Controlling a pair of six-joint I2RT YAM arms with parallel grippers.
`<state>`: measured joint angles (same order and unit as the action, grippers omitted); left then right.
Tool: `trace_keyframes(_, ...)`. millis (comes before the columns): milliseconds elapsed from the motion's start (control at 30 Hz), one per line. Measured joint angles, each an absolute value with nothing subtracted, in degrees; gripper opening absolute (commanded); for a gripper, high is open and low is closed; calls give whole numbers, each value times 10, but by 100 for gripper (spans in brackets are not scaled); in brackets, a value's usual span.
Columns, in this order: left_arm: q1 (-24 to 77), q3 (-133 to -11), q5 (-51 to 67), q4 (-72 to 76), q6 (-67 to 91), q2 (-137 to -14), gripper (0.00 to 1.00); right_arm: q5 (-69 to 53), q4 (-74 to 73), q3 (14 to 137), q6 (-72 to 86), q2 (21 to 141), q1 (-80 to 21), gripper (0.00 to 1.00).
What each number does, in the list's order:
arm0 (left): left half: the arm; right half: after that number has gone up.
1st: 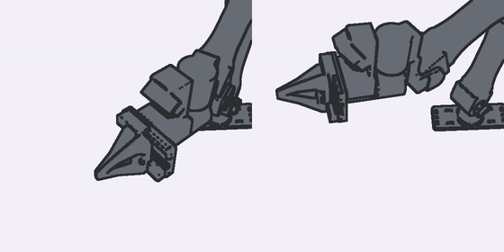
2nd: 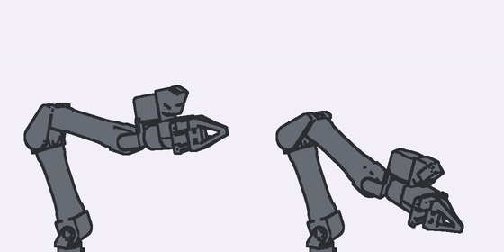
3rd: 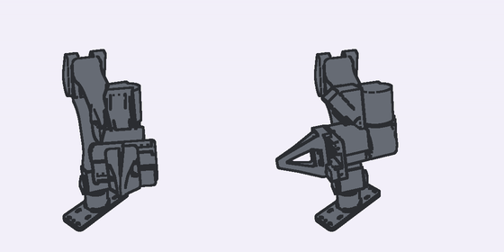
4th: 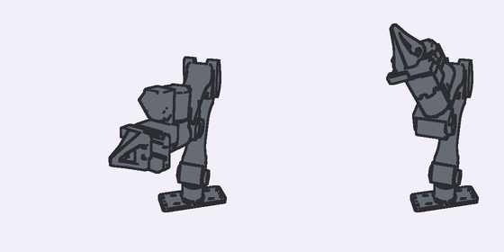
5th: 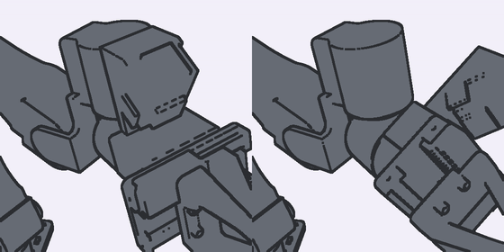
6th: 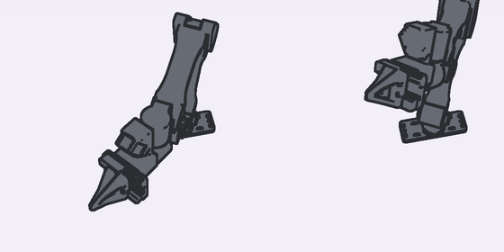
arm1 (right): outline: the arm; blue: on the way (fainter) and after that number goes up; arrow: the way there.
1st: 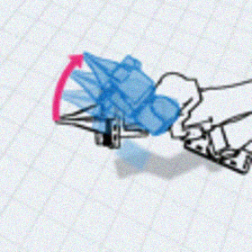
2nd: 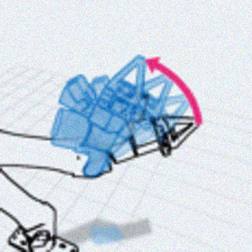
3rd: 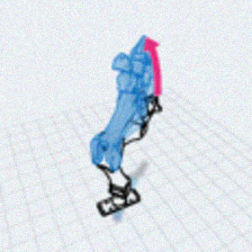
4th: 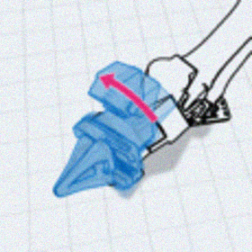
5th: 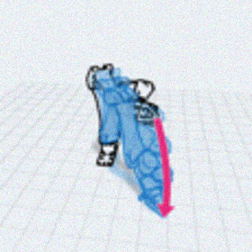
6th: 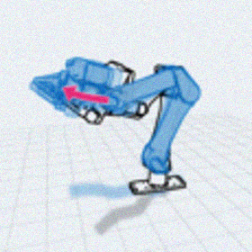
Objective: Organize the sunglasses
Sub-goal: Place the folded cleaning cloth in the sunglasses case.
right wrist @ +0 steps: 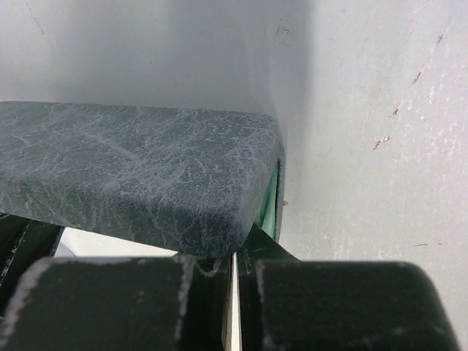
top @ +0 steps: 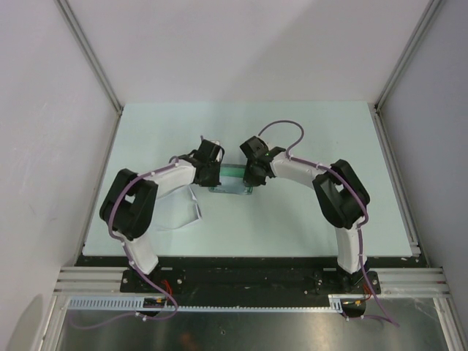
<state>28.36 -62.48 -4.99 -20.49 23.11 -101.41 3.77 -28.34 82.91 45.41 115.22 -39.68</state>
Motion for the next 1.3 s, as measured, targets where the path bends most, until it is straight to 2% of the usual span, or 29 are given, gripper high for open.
trace_keyframes(300, 284, -625, -50, -205, 235, -1020, 0, 50, -283, 830, 449, 1159, -399, 0)
trace_keyframes(533, 284, -625, -58, -205, 234, -1020, 21, 56, -284, 832, 444, 1159, -400, 8)
trace_keyframes(633, 283, -625, -60, -205, 235, -1020, 24, 58, -285, 835, 439, 1159, -401, 9)
trace_keyframes(867, 284, -625, -60, -205, 235, -1010, 27, 65, -286, 848, 435, 1159, -403, 22)
trace_keyframes(1033, 283, -625, -61, -205, 235, -996, 24, 70, -289, 853, 430, 1159, -406, 29)
trace_keyframes(1133, 283, -625, -61, -205, 235, -992, 23, 76, -293, 853, 430, 1159, -408, 33)
trace_keyframes(1300, 283, -625, -60, -205, 235, -987, 21, 103, -307, 853, 430, 1156, -415, 33)
